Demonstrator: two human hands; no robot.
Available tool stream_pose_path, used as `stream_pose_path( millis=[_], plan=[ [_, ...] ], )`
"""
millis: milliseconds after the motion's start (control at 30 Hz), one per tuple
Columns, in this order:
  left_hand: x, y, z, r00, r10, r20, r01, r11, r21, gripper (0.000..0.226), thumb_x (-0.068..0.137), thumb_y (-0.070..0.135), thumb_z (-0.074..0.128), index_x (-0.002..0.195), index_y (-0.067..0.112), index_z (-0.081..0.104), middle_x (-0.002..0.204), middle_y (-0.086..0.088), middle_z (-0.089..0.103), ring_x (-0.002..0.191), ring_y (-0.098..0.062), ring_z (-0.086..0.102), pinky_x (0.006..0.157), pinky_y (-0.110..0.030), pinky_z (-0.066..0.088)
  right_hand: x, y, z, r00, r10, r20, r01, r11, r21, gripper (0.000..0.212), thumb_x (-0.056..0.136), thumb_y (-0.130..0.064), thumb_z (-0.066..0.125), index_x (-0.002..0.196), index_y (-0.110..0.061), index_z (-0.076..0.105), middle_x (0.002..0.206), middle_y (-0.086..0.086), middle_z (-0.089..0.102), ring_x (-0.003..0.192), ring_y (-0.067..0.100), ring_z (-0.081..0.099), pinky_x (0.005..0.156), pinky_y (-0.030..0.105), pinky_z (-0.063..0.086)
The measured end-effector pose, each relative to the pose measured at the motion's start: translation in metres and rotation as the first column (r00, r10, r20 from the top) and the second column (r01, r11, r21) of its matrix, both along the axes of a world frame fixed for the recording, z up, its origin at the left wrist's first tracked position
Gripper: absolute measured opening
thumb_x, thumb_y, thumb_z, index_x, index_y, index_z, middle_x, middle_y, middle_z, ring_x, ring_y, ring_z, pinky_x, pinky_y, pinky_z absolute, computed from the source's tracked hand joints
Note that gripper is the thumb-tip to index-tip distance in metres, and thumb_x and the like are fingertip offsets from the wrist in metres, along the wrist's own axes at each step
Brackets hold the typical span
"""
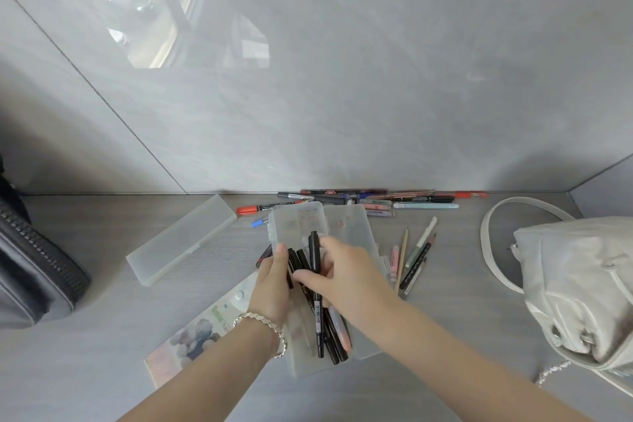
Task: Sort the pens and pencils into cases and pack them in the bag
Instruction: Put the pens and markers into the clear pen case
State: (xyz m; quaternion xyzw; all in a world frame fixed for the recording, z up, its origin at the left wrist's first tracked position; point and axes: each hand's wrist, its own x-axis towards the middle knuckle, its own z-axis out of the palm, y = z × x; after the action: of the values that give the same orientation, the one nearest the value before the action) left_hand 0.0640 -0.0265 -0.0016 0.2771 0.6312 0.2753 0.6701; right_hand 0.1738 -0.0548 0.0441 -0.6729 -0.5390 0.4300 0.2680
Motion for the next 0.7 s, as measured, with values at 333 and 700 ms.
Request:
stream_pose_path(
  millis=[333,700],
  plan=[
    [-0.005,0.004,-0.004,1.0,-0.01,0.0,0.01,1.0,-0.03,0.091,0.055,0.083,0.044,0.122,0.022,0.057,0.122,-0.005,0.063,0.114,-0.022,0.058,0.107,-0.043,0.039,0.0,-0.025,-0.026,0.878,0.016,0.478,-0.229,0.891,0.391,0.049,0.087,-0.044,0.046,0.125,-0.014,0.053,0.127,0.0,0.056,0.118,0.015,0.049,0.099,0.029,0.033],
    [-0.005,-0.005,0.011,0.979,-0.169,-0.117,0.173,0.984,0.032,0.057,0.092,0.054,0.03,0.127,0.015,0.05,0.093,0.014,0.054,0.097,-0.009,0.05,0.092,-0.026,0.031,-0.028,-0.047,-0.047,0.726,0.048,0.686,-0.25,0.948,0.198,0.07,0.093,-0.055,0.017,0.137,-0.003,0.03,0.15,0.014,0.031,0.142,0.022,0.013,0.107,0.046,0.012]
  ],
)
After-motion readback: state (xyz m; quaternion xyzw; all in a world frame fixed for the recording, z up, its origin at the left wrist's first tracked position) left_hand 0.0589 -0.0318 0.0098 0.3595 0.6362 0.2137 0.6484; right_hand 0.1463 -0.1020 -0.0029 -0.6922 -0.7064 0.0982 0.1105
